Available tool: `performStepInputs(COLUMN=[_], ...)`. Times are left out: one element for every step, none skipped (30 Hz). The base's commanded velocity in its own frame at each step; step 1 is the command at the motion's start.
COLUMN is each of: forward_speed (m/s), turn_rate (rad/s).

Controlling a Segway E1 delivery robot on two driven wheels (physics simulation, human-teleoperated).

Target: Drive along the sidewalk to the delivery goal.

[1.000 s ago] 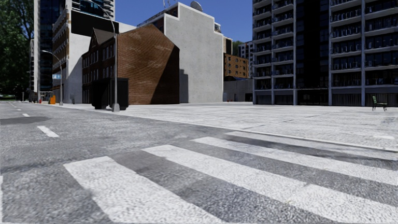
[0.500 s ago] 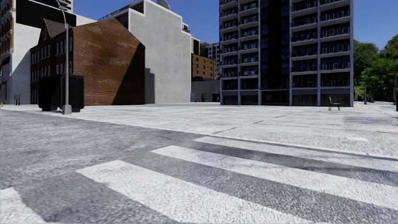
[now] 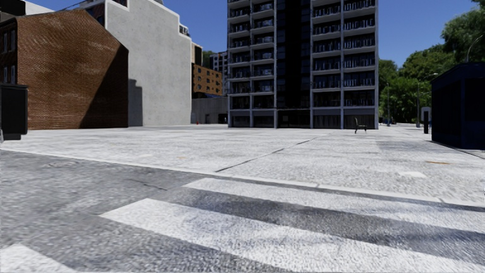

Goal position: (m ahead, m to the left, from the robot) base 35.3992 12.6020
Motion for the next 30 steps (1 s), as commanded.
performStepInputs(forward_speed=[1.69, 1.69, 1.71, 1.75, 1.75, 1.80, 1.89, 2.00, 2.00, 2.00, 2.00, 2.00, 2.00, 2.00, 2.00, 2.00, 2.00, 2.00, 2.00, 2.00, 2.00, 2.00, 2.00, 2.00, 2.00, 2.00, 2.00, 2.00, 2.00, 2.00], turn_rate=[-0.45, -0.45, -0.45, -0.45, -0.45, -0.45, -0.45, -0.45, -0.45, -0.45, -0.45, -0.45, -0.45, -0.45, -0.45, -0.45, -0.45, -0.45, -0.45, -0.45, -0.38, -0.38, 0.00, 0.00, 0.00, 0.00, 0.00, 0.00, 0.00, 0.00])
